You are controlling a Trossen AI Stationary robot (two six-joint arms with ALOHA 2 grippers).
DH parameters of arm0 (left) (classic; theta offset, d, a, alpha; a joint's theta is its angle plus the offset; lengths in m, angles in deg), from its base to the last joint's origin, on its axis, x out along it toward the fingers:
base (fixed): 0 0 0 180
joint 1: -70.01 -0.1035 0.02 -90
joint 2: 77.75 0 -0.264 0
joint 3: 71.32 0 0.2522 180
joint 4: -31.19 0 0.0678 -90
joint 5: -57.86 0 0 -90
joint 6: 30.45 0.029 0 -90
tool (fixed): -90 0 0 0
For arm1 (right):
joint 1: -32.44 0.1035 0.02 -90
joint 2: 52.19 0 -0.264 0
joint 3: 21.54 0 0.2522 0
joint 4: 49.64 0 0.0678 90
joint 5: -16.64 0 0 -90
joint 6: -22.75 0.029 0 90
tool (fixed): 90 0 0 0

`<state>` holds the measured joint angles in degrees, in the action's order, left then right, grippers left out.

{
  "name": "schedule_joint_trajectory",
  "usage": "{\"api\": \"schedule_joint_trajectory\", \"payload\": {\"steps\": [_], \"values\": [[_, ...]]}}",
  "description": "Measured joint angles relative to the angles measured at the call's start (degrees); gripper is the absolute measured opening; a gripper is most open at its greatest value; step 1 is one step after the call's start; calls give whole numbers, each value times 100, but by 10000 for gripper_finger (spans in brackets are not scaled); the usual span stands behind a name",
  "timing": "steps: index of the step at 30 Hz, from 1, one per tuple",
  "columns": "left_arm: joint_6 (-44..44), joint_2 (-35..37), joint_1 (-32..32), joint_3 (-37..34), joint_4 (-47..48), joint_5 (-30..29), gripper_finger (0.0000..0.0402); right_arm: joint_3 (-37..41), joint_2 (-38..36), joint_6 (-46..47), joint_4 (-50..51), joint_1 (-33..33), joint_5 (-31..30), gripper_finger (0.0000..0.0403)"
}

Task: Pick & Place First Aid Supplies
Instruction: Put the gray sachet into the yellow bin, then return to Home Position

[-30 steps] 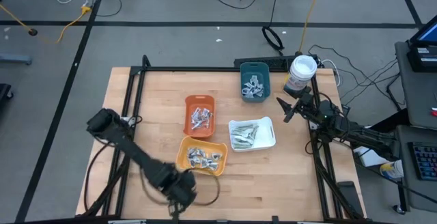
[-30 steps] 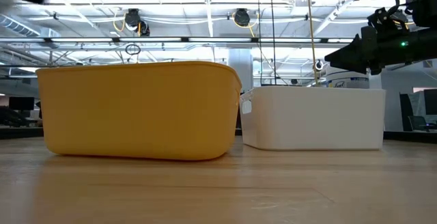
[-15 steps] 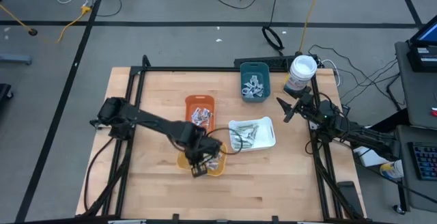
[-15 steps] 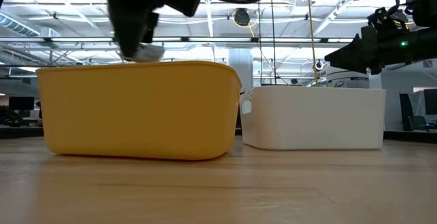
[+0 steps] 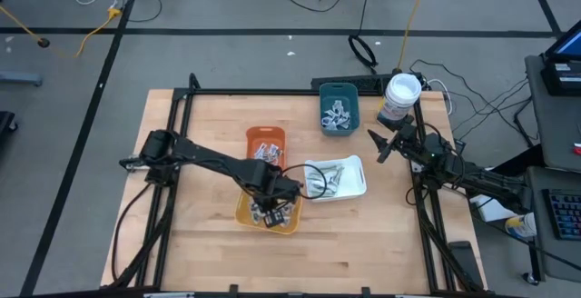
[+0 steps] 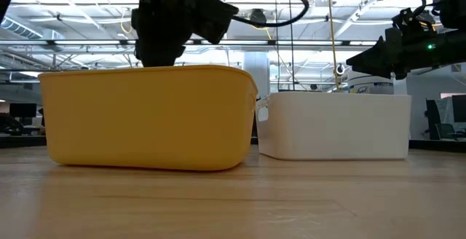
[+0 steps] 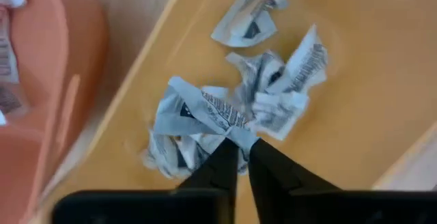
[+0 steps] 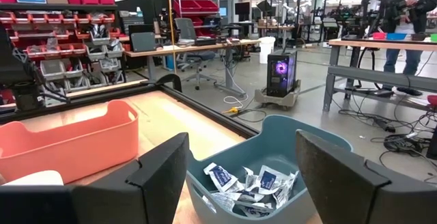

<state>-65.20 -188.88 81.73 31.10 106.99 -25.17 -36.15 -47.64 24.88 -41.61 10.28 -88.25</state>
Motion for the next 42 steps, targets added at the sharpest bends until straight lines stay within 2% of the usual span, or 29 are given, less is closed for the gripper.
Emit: {"api": "schedule_joint_trajectory", "payload": {"steps": [4,10,14,17,20,26,33,36,42], "values": [[51,11,-34,2,-37,158,99,0,0,-2,0,2,-1,263],[211,336,-211,-230,-261,311,253,-1,0,-1,0,1,-2,263],[444,1163,-362,-1125,-1340,-162,341,-2,0,-2,0,2,-1,263],[893,1922,-493,-1951,-2329,-627,386,-1,0,0,0,1,-2,263],[1608,2703,-635,-2717,-2973,-1164,391,-2,0,-1,1,2,-2,263],[2816,4418,-973,-4204,-4239,-2802,356,-2,0,-1,0,2,-1,263],[3842,6330,-1732,-5419,-5917,-4357,333,-2,1,-1,0,0,-2,263],[3897,7077,-2111,-5765,-6380,-4648,327,-1,1,-1,1,2,-2,263],[4031,8130,-2809,-6343,-6680,-4687,320,-1,1,0,1,2,-1,263]]}}
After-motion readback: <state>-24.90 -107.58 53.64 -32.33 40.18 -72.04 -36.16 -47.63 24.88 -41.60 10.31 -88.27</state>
